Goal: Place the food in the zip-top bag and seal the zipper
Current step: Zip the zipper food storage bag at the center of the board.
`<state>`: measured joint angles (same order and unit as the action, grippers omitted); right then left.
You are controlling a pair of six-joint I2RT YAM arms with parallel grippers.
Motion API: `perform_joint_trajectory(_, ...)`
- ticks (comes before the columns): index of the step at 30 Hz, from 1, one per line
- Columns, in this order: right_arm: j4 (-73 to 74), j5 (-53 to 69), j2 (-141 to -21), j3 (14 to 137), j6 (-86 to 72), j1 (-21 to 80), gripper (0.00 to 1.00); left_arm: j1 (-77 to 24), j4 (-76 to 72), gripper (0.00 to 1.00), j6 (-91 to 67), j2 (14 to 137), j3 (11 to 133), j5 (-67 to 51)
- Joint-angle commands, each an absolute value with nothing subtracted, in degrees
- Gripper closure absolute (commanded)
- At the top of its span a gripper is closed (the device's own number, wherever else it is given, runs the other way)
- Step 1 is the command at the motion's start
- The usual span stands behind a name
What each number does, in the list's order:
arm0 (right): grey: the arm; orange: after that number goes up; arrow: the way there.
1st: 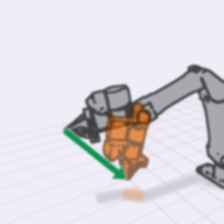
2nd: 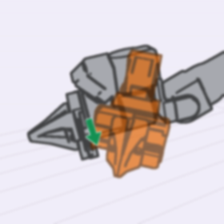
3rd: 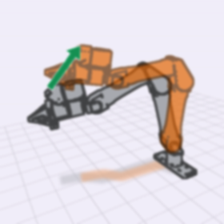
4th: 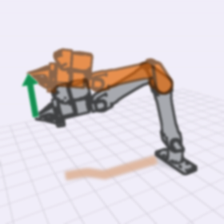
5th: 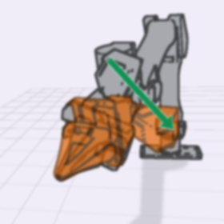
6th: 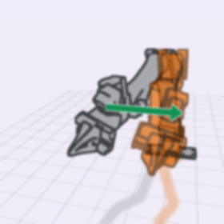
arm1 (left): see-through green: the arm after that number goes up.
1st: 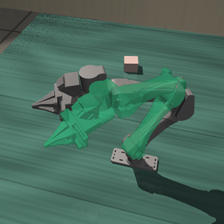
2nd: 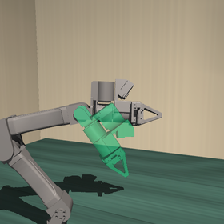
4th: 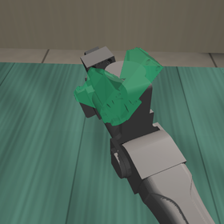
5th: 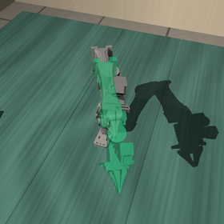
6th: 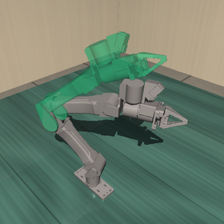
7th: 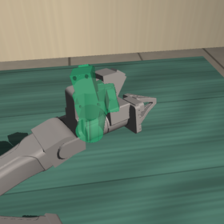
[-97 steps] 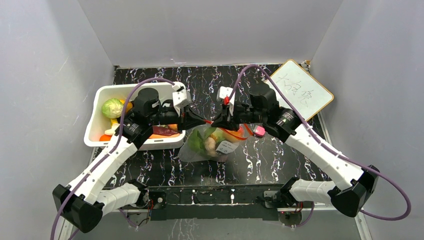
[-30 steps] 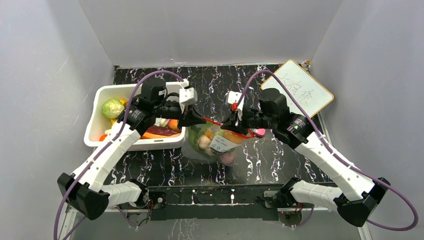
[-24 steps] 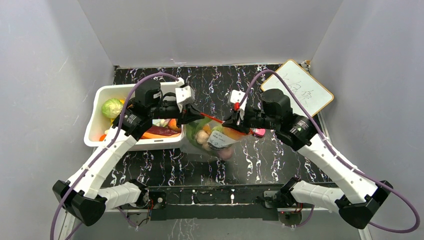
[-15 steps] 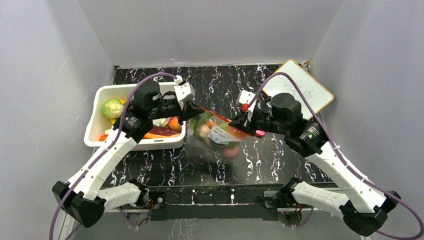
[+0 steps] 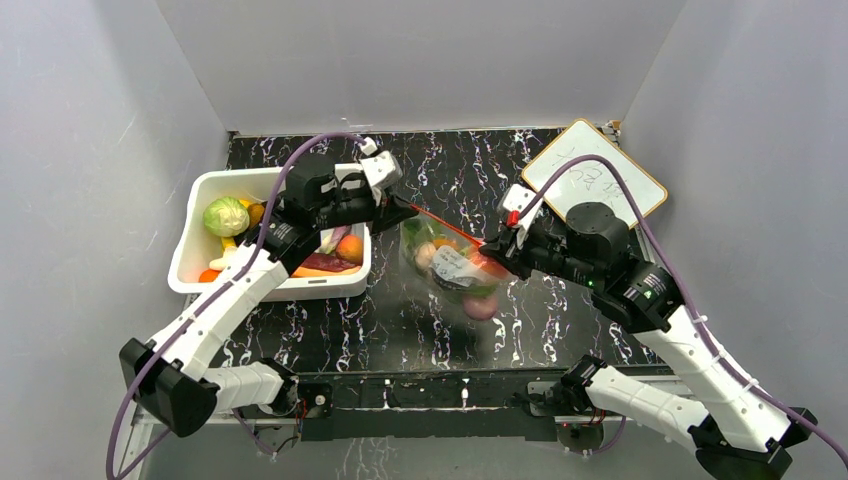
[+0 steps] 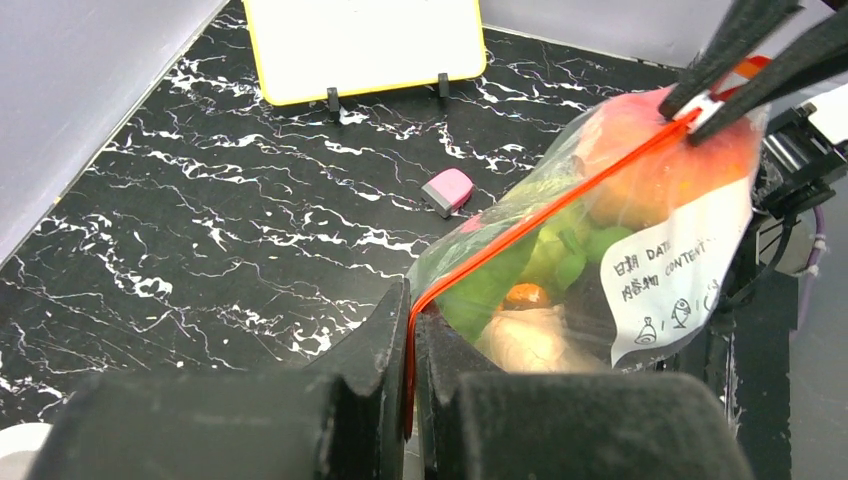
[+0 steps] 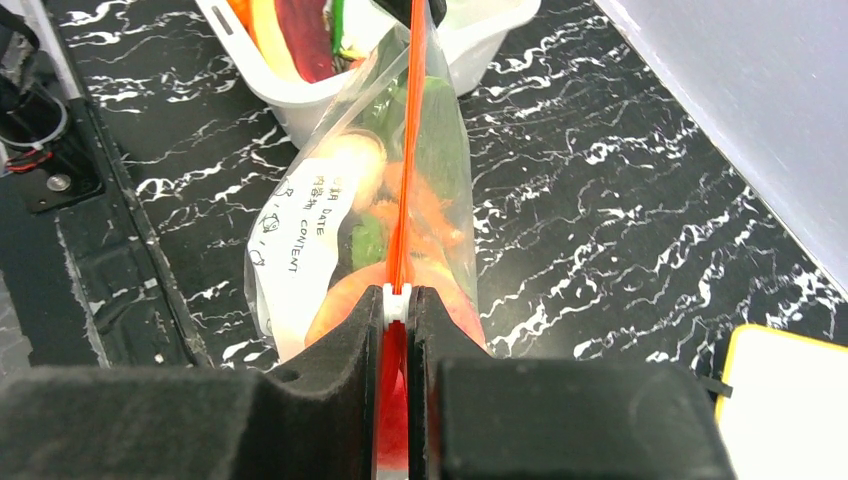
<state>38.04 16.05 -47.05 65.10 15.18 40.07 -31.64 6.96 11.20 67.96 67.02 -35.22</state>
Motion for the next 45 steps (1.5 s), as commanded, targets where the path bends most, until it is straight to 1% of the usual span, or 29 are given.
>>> perform_joint_trajectory(1,45.1,10.3,-41.9,66.8,14.0,39.7,1.00,-29.0,4.4,1.00,10.0,69.5,72.0,-22.6)
perform_joint_trajectory(4,45.9,11.5,-42.0,67.6,13.2,39.7,1.00,-28.8,3.0,1.00,9.7,69.5,71.8,-21.3)
perform_joint_trajectory(10,46.1,11.9,-41.8,66.5,13.0,39.7,1.00,-27.6,1.9,1.00,9.7,70.9,72.4,-22.7)
perform_joint_trajectory(18,44.3,13.0,-42.5,67.0,13.0,39.7,1.00,-26.1,0.6,1.00,8.9,70.4,70.8,-29.6)
perform_joint_trajectory(20,41.4,15.0,-43.6,66.4,12.9,39.7,1.00,-26.0,0.0,1.00,10.6,69.8,69.4,-36.6)
perform_joint_trajectory(21,40.1,16.2,-44.3,66.1,12.8,39.7,1.00,-26.0,0.0,0.93,11.6,69.7,68.8,-42.5)
perform_joint_trajectory(23,38.0,17.6,-45.6,65.8,13.5,39.7,1.00,-26.0,0.8,0.68,12.6,69.9,67.9,-53.9)
perform_joint_trajectory(24,37.2,18.3,-46.5,66.1,14.0,39.7,1.00,-26.0,0.9,0.60,12.2,70.0,67.6,-57.7)
perform_joint_trajectory(25,36.6,18.8,-47.3,66.5,14.5,39.7,1.00,-26.0,0.7,0.53,11.8,70.0,67.0,-60.5)
perform_joint_trajectory(27,35.5,20.5,-49.0,67.2,16.2,39.7,1.00,-26.1,1.1,0.38,12.5,69.9,66.4,-64.7)
perform_joint_trajectory(29,34.3,21.8,-51.3,67.9,17.4,39.7,1.00,-26.1,2.4,0.33,16.0,69.9,66.2,-68.7)
perform_joint_trajectory(32,33.2,24.7,-54.0,69.2,19.1,39.7,1.00,-26.3,3.9,0.32,18.9,70.5,66.3,-70.6)
perform_joint_trajectory(35,31.4,26.5,-55.9,70.2,19.5,39.7,1.00,-26.4,11.9,0.32,23.7,73.5,69.8,-72.1)
perform_joint_trajectory(40,29.0,29.0,-58.5,71.1,19.8,39.7,1.00,-27.4,19.6,0.38,28.6,77.8,71.7,-73.8)
perform_joint_trajectory(43,28.0,30.1,-59.4,71.5,19.7,39.7,1.00,-27.9,21.2,0.41,30.2,78.7,71.6,-72.8)
perform_joint_trajectory(45,27.3,30.7,-60.0,71.5,19.5,39.7,1.00,-28.2,21.1,0.45,30.3,80.0,71.5,-72.4)
